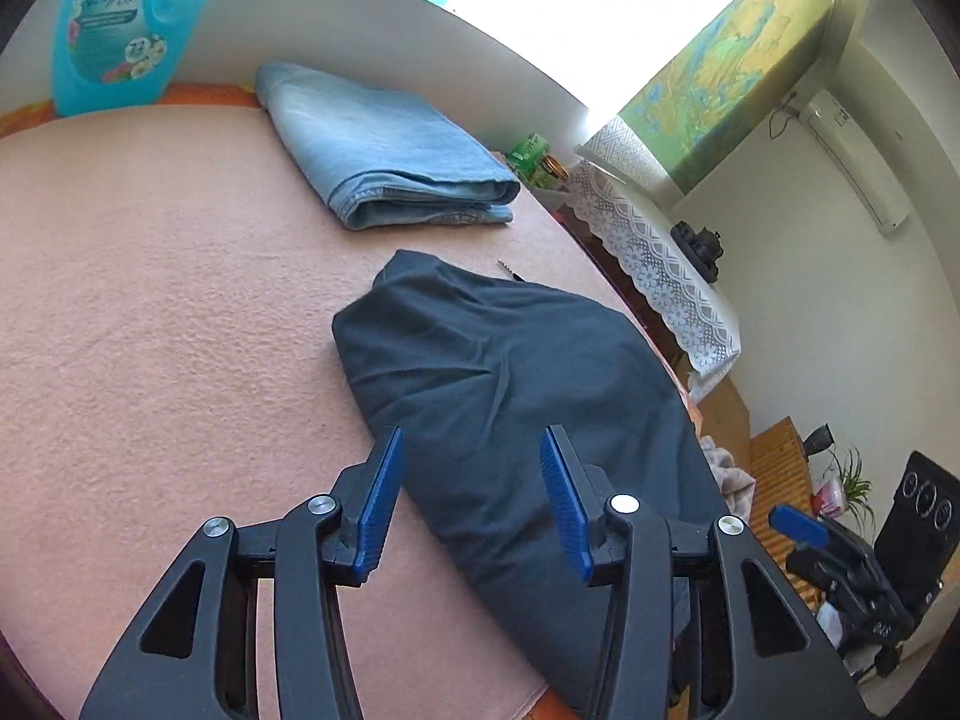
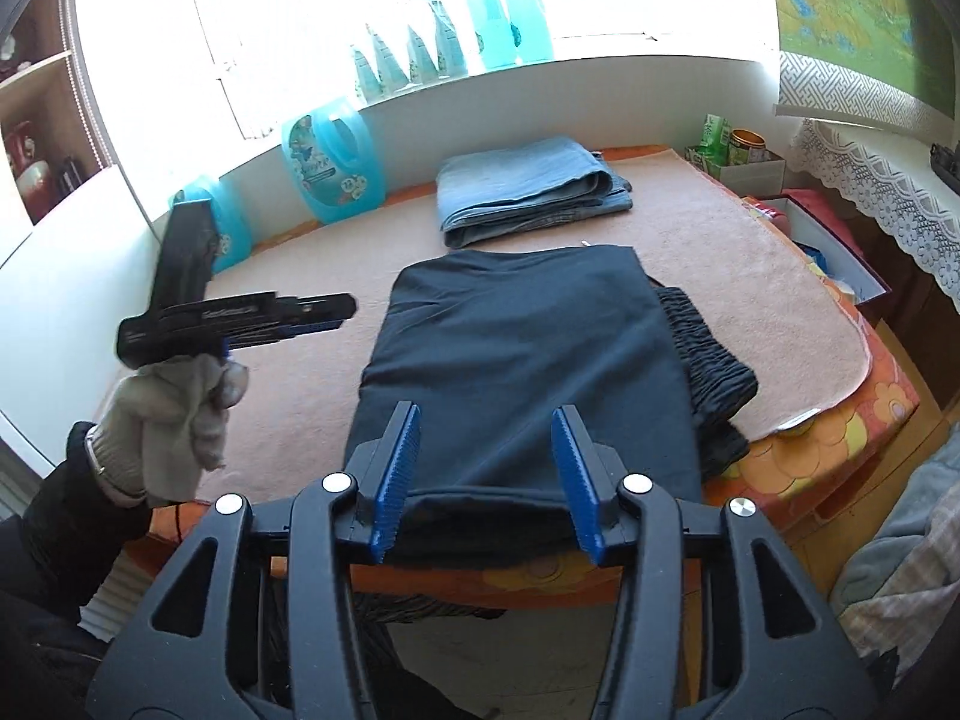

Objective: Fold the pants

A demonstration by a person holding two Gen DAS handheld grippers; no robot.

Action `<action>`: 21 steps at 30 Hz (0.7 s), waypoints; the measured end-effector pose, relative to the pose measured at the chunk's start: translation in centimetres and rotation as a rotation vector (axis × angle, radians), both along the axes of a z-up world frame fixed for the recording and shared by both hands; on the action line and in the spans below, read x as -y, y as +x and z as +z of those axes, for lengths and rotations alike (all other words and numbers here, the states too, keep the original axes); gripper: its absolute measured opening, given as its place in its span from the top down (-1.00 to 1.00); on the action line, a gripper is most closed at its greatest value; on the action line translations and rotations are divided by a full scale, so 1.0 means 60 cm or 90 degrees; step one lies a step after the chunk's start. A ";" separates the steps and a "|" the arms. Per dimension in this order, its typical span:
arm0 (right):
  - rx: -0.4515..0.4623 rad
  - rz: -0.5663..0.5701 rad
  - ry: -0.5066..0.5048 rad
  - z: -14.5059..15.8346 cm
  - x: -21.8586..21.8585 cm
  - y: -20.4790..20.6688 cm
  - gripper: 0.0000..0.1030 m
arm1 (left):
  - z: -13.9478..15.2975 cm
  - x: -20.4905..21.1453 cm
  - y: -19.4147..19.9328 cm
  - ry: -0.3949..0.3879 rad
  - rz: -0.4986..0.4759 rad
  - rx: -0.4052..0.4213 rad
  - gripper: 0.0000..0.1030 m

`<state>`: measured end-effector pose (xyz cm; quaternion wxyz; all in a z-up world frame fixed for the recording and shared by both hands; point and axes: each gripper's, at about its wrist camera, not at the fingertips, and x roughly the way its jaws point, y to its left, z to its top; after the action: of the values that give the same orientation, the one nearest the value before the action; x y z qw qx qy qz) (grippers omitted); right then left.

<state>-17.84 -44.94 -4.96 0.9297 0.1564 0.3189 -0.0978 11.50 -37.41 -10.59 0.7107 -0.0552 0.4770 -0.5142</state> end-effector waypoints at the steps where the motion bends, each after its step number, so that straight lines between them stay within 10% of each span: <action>1: 0.000 0.015 -0.006 -0.005 -0.020 0.002 0.07 | -0.008 0.006 -0.001 0.006 -0.012 -0.006 0.12; 15: -0.270 0.302 -0.177 -0.098 -0.116 0.176 0.07 | -0.052 0.021 -0.017 0.012 -0.058 -0.044 0.20; 18: -0.317 0.354 -0.205 -0.112 -0.141 0.164 0.74 | -0.061 0.022 -0.015 0.012 -0.049 -0.039 0.35; 21: -0.339 0.397 -0.258 -0.115 -0.171 0.130 0.77 | -0.061 0.023 -0.015 0.012 -0.049 -0.031 0.39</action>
<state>-10.02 -34.68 -11.89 0.8121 -0.1628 0.5531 0.0894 10.58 -38.77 -14.25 0.6790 -0.0430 0.5009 -0.5350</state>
